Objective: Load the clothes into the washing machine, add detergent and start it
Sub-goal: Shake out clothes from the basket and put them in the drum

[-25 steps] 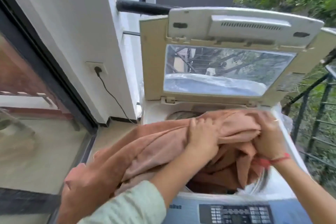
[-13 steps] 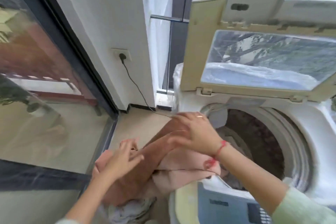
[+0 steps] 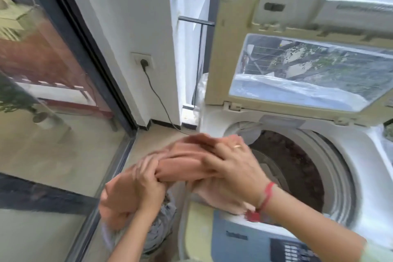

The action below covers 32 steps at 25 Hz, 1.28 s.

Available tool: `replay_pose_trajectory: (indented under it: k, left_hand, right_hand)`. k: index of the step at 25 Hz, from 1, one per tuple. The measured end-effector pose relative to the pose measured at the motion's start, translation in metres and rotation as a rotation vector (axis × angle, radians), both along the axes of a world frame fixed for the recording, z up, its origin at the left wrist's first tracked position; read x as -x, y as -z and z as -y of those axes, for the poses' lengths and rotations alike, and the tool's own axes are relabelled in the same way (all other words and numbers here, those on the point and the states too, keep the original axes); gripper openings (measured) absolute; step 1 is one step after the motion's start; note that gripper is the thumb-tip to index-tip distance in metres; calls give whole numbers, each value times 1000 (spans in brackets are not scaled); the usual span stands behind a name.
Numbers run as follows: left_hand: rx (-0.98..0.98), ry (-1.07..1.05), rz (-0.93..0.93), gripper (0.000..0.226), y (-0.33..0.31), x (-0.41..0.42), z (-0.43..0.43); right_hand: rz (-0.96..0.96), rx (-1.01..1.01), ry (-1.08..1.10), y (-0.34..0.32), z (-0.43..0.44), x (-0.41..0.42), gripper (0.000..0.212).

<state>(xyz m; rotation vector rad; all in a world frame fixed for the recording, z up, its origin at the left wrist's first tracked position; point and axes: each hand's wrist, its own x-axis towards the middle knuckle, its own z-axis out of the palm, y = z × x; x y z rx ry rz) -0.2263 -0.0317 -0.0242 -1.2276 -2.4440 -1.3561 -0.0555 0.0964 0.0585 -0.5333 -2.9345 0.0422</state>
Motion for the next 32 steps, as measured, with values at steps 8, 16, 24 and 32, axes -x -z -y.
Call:
replay_pose_trajectory:
  k: [8, 16, 24, 32]
  left_hand:
    - [689, 767, -268, 37, -57, -189, -146]
    - [322, 438, -57, 45, -70, -33, -68]
    - [1237, 492, 212, 128, 101, 109, -4]
    - [605, 418, 320, 62, 104, 38, -21]
  right_hand:
    - [268, -104, 573, 38, -111, -206, 40]
    - [375, 406, 461, 72, -106, -63, 37]
    - [1043, -13, 263, 31, 0, 142, 103]
    - [319, 119, 113, 6, 7, 76, 40]
